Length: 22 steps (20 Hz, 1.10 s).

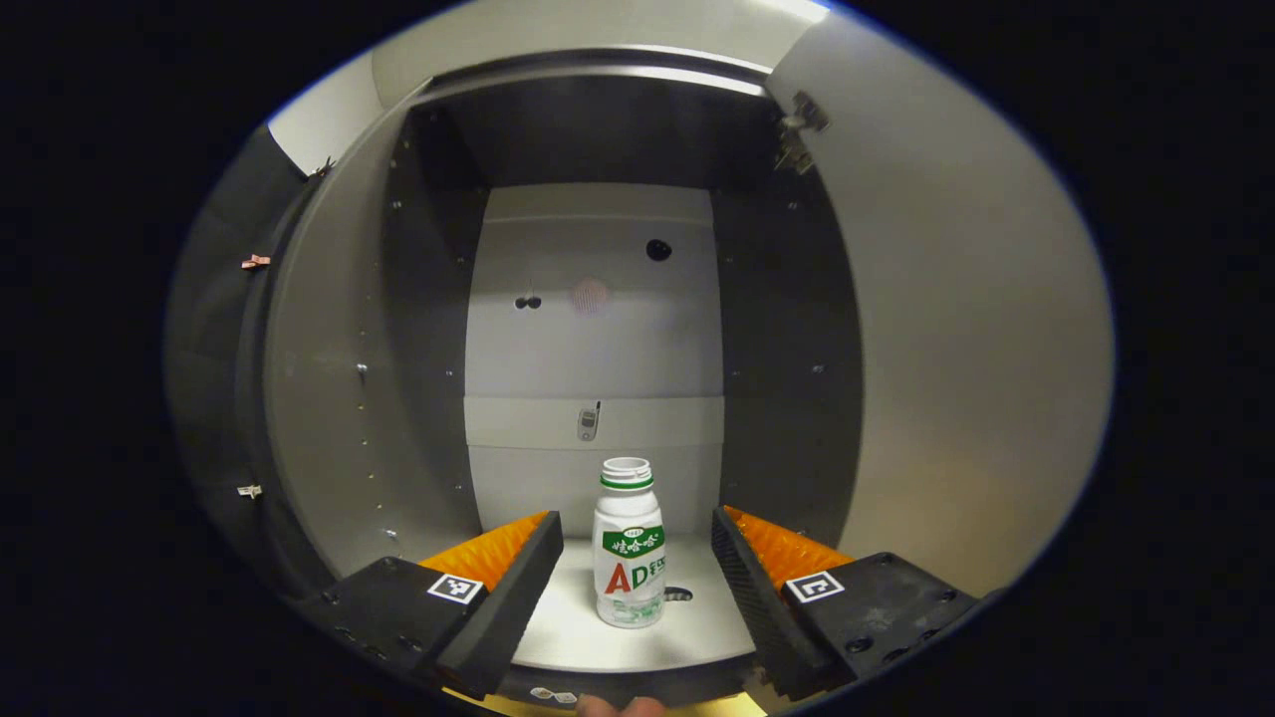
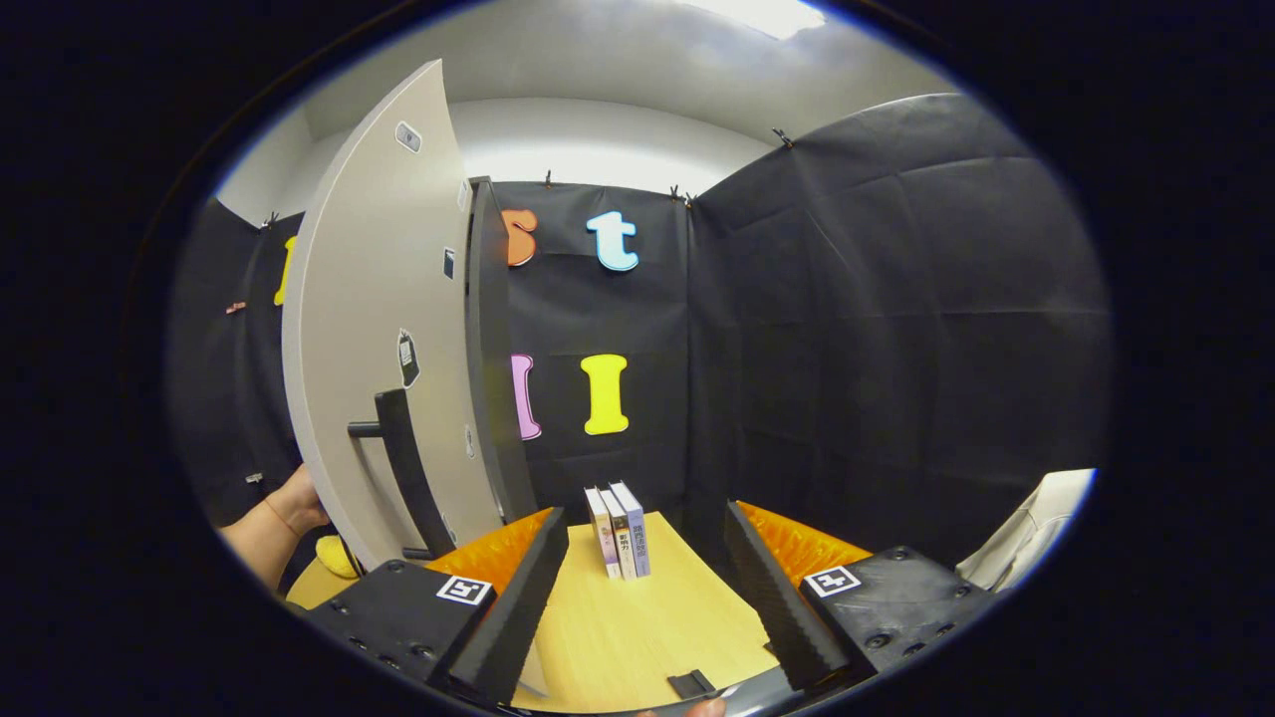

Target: Open the cabinet door with the right hand, grasp the bottle in the cabinet with the left hand and place it on the coaster, then close the cabinet door with the right hand.

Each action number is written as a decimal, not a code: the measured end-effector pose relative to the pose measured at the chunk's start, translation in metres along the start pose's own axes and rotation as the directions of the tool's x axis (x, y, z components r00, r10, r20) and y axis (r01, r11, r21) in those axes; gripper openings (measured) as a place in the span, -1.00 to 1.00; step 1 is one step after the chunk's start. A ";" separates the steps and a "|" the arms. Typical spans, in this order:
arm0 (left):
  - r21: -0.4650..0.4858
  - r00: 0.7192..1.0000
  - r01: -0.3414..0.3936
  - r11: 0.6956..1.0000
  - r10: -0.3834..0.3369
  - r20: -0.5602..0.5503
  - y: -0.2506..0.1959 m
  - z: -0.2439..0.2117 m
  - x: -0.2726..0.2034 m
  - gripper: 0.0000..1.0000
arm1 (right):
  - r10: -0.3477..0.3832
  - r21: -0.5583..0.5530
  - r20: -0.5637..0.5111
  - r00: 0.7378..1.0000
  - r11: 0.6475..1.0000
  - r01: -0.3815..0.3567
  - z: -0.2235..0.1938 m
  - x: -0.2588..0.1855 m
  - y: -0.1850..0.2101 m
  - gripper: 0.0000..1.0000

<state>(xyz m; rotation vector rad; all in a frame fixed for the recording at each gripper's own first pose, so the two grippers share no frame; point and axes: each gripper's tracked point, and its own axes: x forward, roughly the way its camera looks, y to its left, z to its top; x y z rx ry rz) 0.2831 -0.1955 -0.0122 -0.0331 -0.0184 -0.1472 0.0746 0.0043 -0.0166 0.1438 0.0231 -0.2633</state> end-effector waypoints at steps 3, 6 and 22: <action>-0.025 1.000 -0.006 1.000 0.006 -0.022 0.004 -0.014 0.031 0.89 | -0.029 -0.012 -0.002 1.000 1.000 0.029 -0.002 0.003 -0.004 0.95; -0.041 1.000 -0.003 0.999 0.002 -0.025 0.006 -0.023 0.055 0.90 | -0.055 -0.015 -0.010 0.998 0.998 0.054 -0.004 0.005 -0.009 0.94; 0.026 1.000 0.019 0.999 -0.018 -0.012 0.013 -0.013 0.044 0.34 | -0.063 -0.012 -0.030 0.998 0.998 0.063 -0.007 0.012 -0.009 0.95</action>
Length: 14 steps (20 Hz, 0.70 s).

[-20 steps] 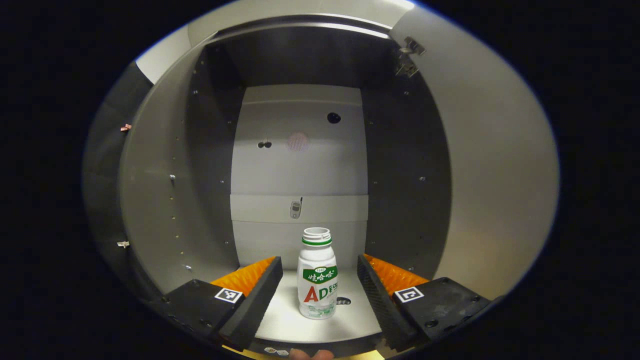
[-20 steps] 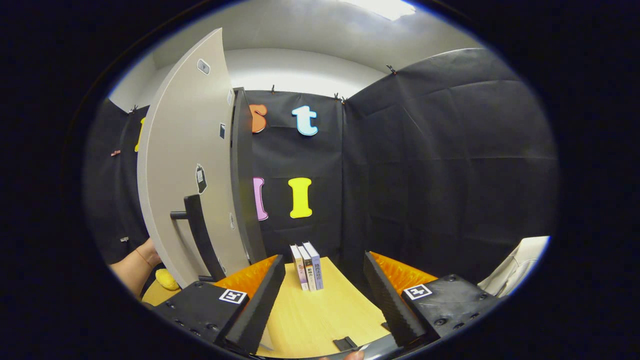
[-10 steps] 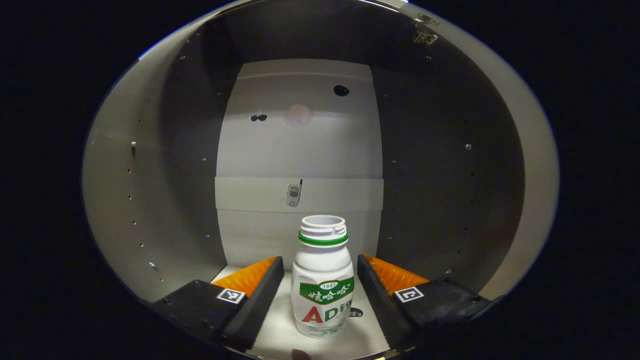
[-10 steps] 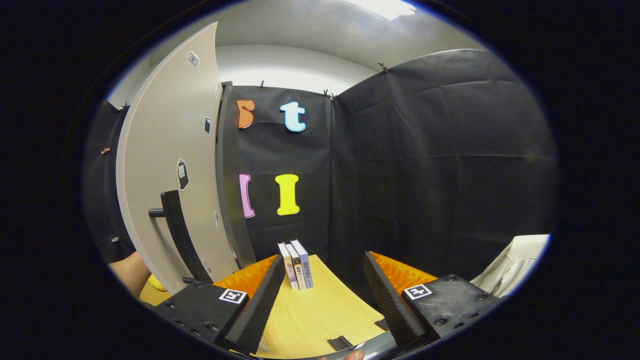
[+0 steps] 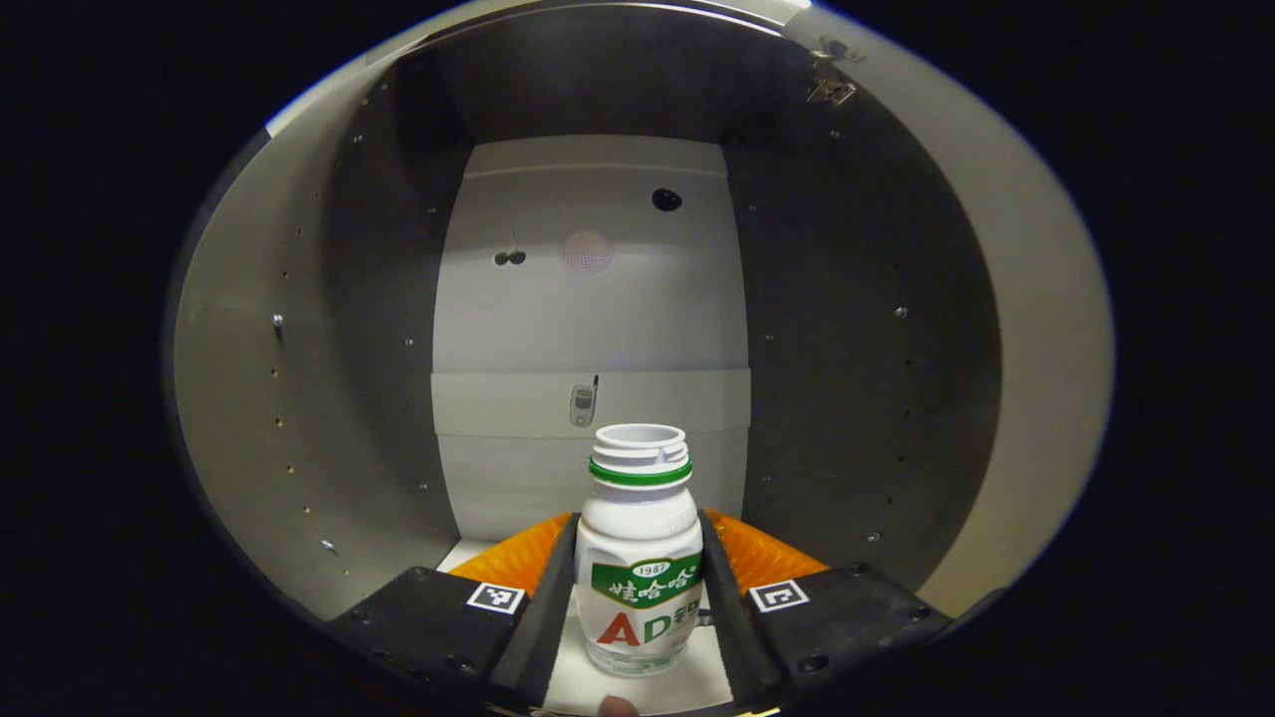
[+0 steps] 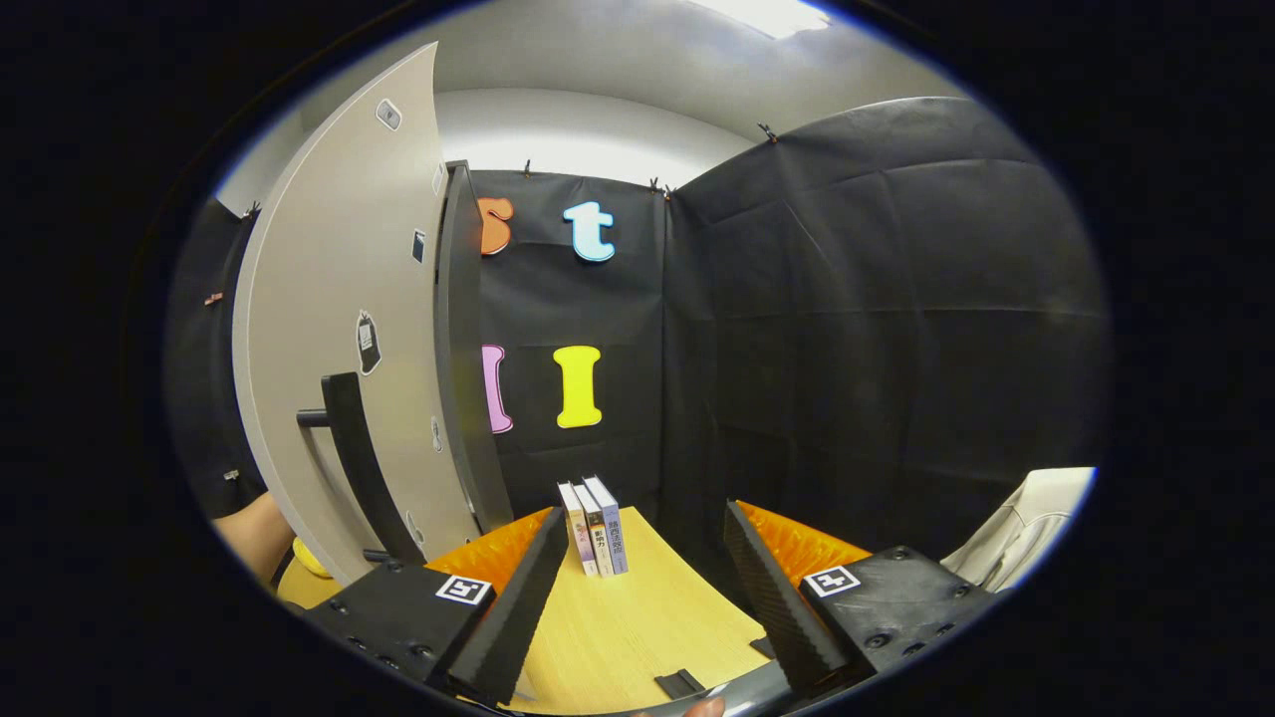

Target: Open the cabinet door with the right hand, grasp the bottle in the cabinet with the left hand and place it on the coaster, then close the cabinet door with the right hand.

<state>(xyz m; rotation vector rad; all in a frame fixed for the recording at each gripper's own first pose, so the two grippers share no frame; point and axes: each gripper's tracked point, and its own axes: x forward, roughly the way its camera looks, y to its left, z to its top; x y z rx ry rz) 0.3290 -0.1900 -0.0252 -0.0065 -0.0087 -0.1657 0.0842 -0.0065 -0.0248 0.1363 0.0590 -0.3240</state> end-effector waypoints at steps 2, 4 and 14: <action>0.010 1.000 0.003 1.000 -0.003 0.000 0.000 0.010 -0.019 0.34 | 0.015 0.001 0.002 1.000 1.000 -0.015 0.001 0.002 0.002 0.96; 0.008 1.000 0.004 1.000 -0.004 0.007 0.006 0.018 -0.044 0.35 | 0.036 0.005 0.005 0.999 0.999 -0.036 0.001 0.002 0.005 0.96; 0.005 0.997 -0.066 0.998 0.066 0.026 0.074 0.025 -0.183 0.34 | 0.126 -0.007 0.010 0.992 0.992 -0.126 0.001 0.009 0.020 0.96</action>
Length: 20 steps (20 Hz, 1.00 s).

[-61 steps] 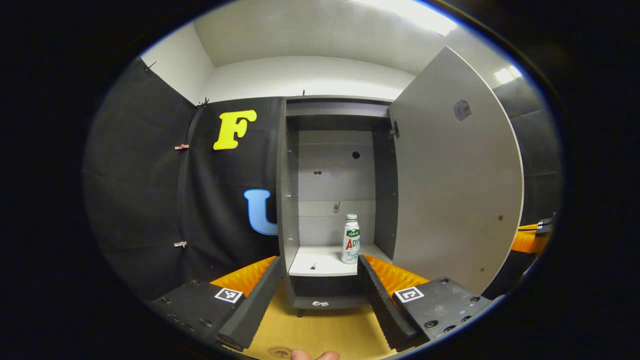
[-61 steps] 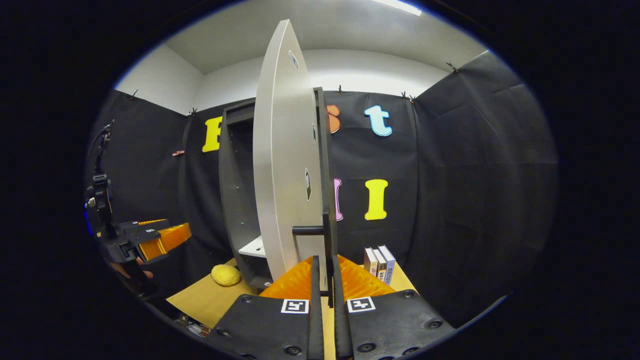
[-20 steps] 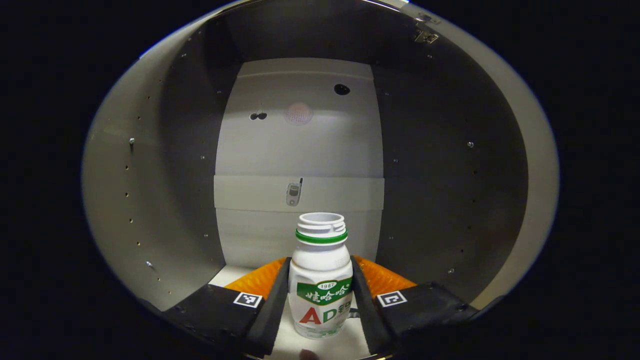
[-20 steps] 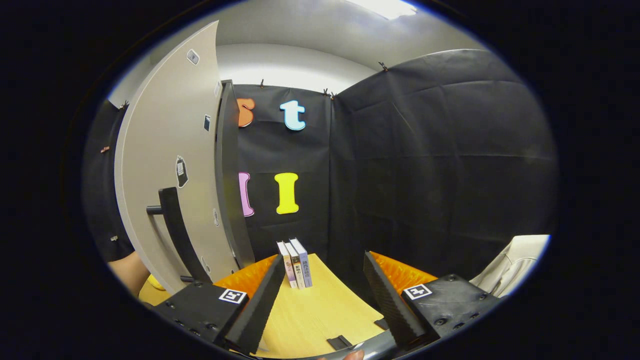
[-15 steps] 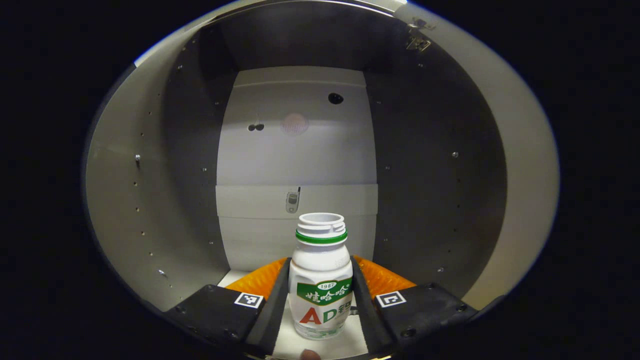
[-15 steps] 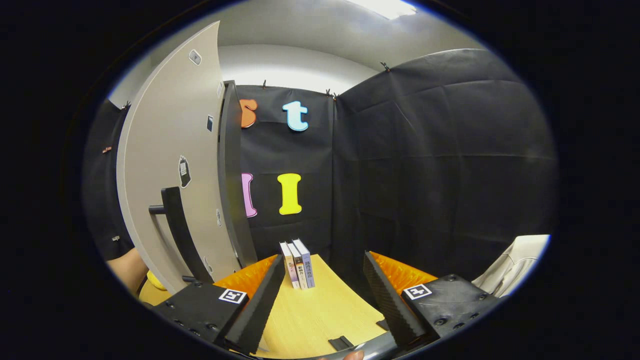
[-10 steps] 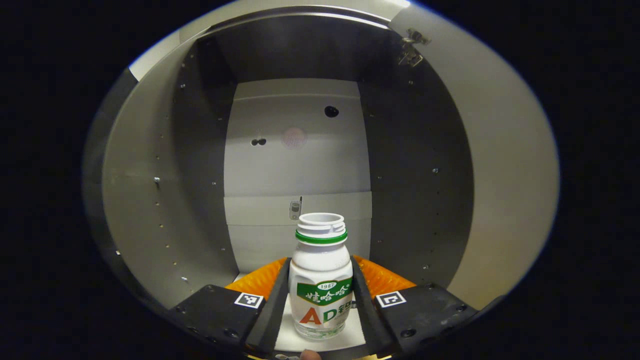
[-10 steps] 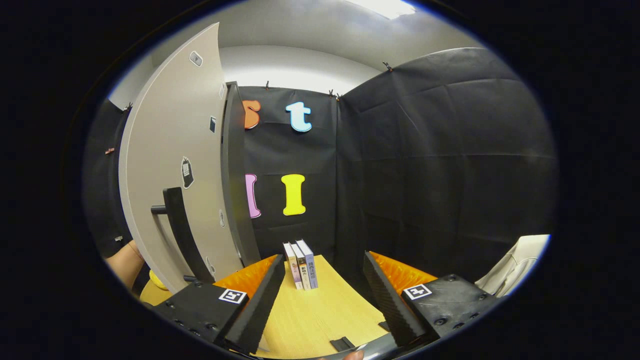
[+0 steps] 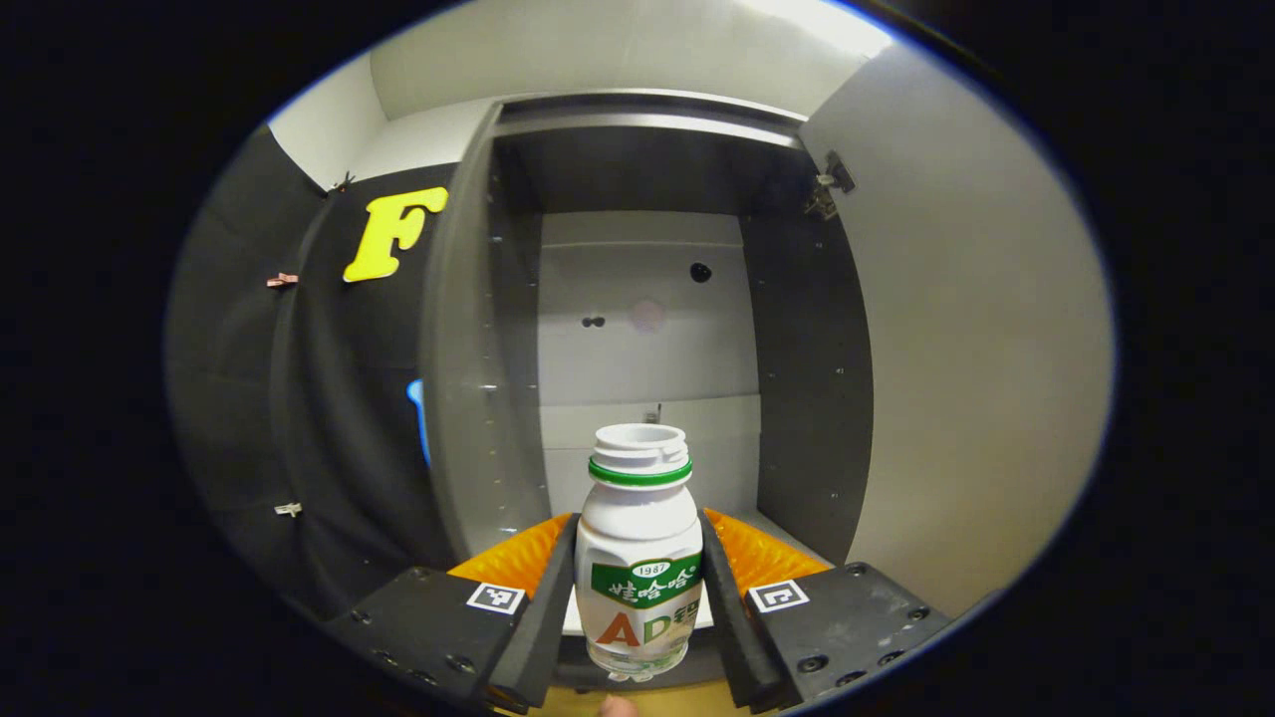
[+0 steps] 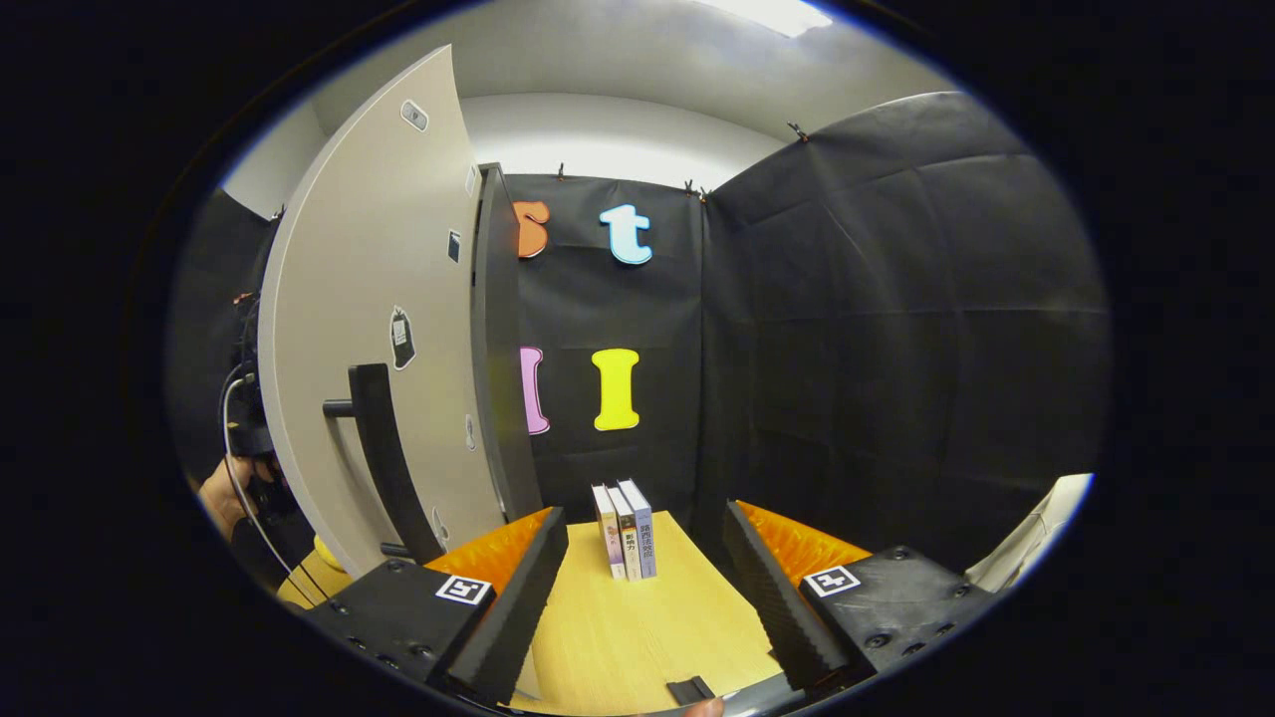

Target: Open the cabinet door with the right hand, grasp the bottle in the cabinet with the left hand and place it on the coaster, then close the cabinet door with the right hand.

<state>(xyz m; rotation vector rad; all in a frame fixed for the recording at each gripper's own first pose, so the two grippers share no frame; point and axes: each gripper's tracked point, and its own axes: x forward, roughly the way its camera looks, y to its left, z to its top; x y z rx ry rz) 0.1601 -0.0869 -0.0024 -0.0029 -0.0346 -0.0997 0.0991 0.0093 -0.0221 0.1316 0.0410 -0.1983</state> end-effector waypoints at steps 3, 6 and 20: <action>-0.001 1.000 -0.018 1.000 0.018 -0.011 0.018 -0.010 -0.034 0.34 | 0.017 -0.001 0.009 1.000 1.000 -0.017 0.002 0.001 0.004 0.96; 0.005 0.999 -0.033 0.999 0.034 -0.012 0.032 -0.025 -0.063 0.32 | 0.031 -0.005 0.018 0.999 1.000 -0.031 0.003 0.006 0.009 0.96; -0.026 0.998 -0.061 0.998 0.061 -0.019 0.064 -0.150 -0.169 0.34 | 0.006 -0.011 0.048 0.999 1.000 -0.006 0.009 0.018 0.004 0.95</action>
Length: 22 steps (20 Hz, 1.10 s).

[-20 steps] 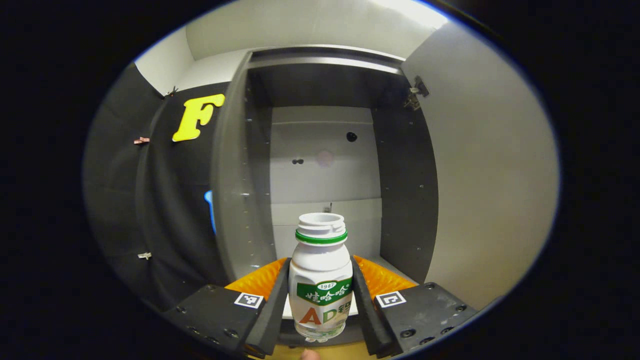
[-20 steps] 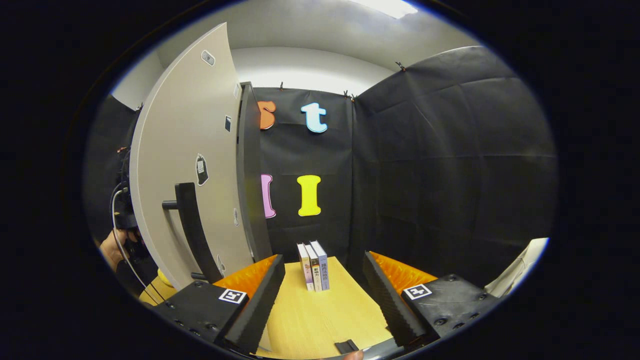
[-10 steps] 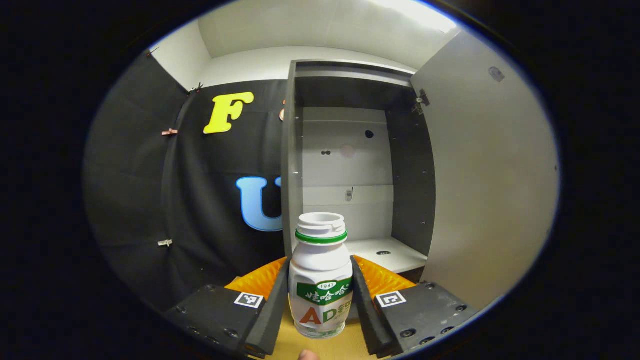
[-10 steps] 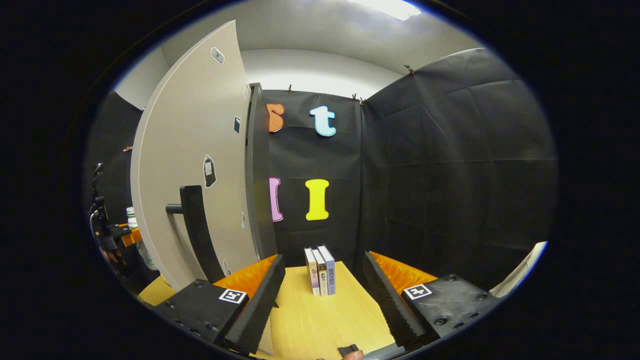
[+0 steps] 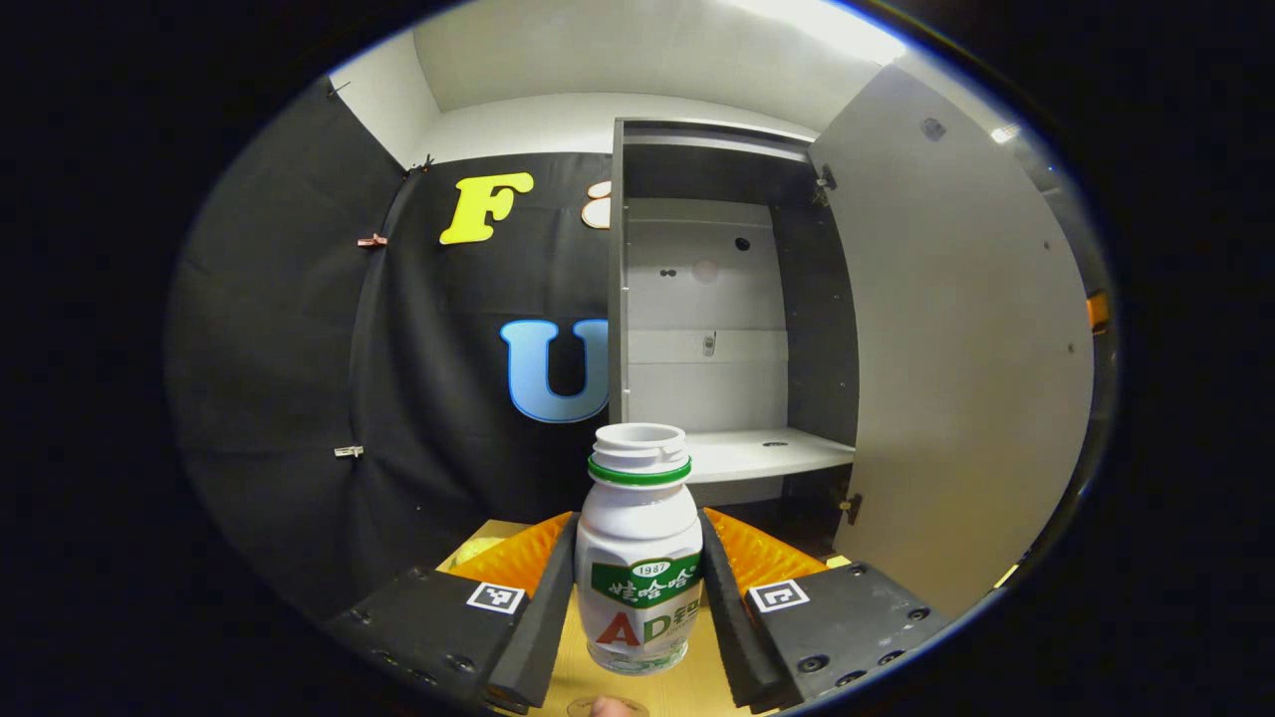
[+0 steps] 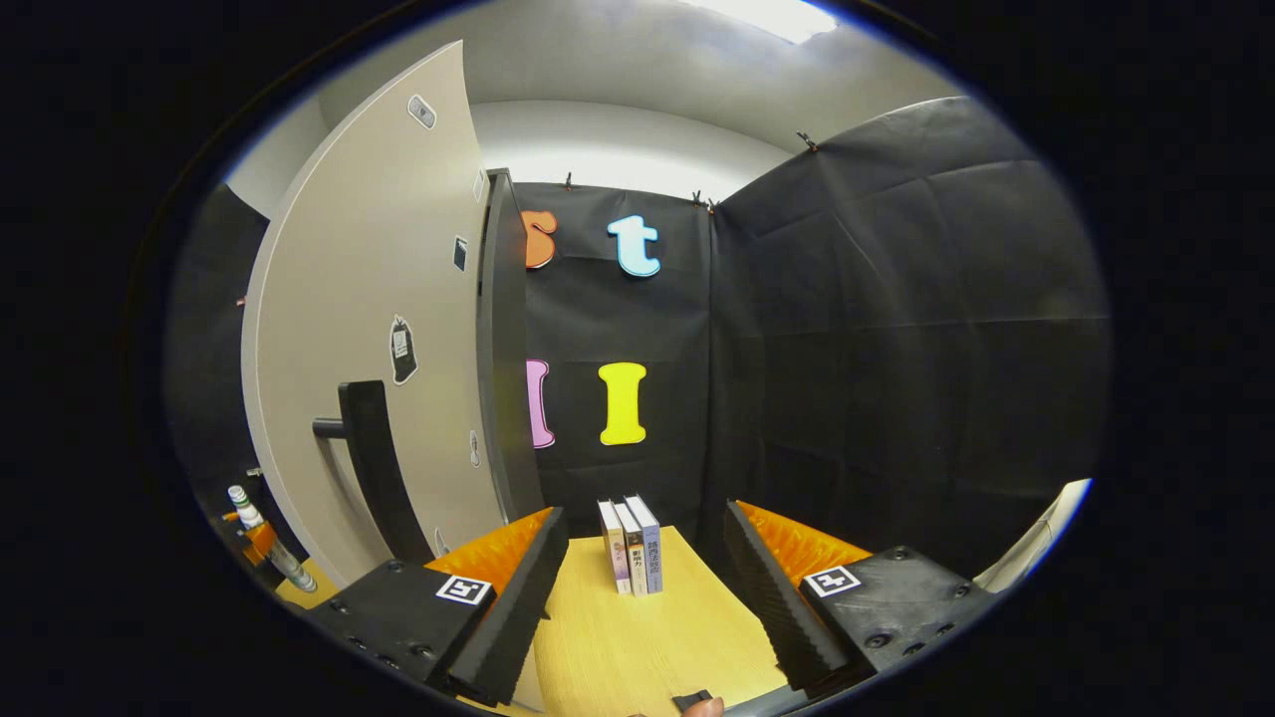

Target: Open the cabinet door with the right hand, grasp the bottle in the cabinet with the left hand and place it on the coaster, then close the cabinet door with the right hand.

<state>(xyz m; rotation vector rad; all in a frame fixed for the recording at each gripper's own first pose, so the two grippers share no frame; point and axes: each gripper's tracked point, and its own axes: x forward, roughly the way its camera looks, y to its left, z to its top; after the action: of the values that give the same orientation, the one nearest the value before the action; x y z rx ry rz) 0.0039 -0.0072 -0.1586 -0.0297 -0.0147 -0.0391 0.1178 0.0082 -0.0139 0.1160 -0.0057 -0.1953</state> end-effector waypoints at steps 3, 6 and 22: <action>-0.005 1.000 0.013 1.000 -0.013 -0.003 0.003 -0.032 -0.013 0.34 | -0.003 -0.009 0.016 1.000 1.000 0.003 0.002 0.002 0.000 0.96; -0.012 0.999 0.026 1.000 -0.027 -0.024 0.005 -0.072 -0.022 0.34 | 0.012 0.002 0.039 0.999 1.000 -0.012 0.007 0.004 0.005 0.95; -0.050 0.991 0.094 0.994 -0.098 -0.088 0.031 -0.222 -0.007 0.35 | -0.063 -0.034 -0.001 0.998 0.997 0.063 -0.004 -0.007 0.005 0.99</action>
<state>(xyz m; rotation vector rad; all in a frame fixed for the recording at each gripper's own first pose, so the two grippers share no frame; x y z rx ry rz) 0.0013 0.0170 -0.3817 -0.0727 0.0750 -0.1372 0.1124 0.0149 -0.0172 0.0821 0.0029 -0.2586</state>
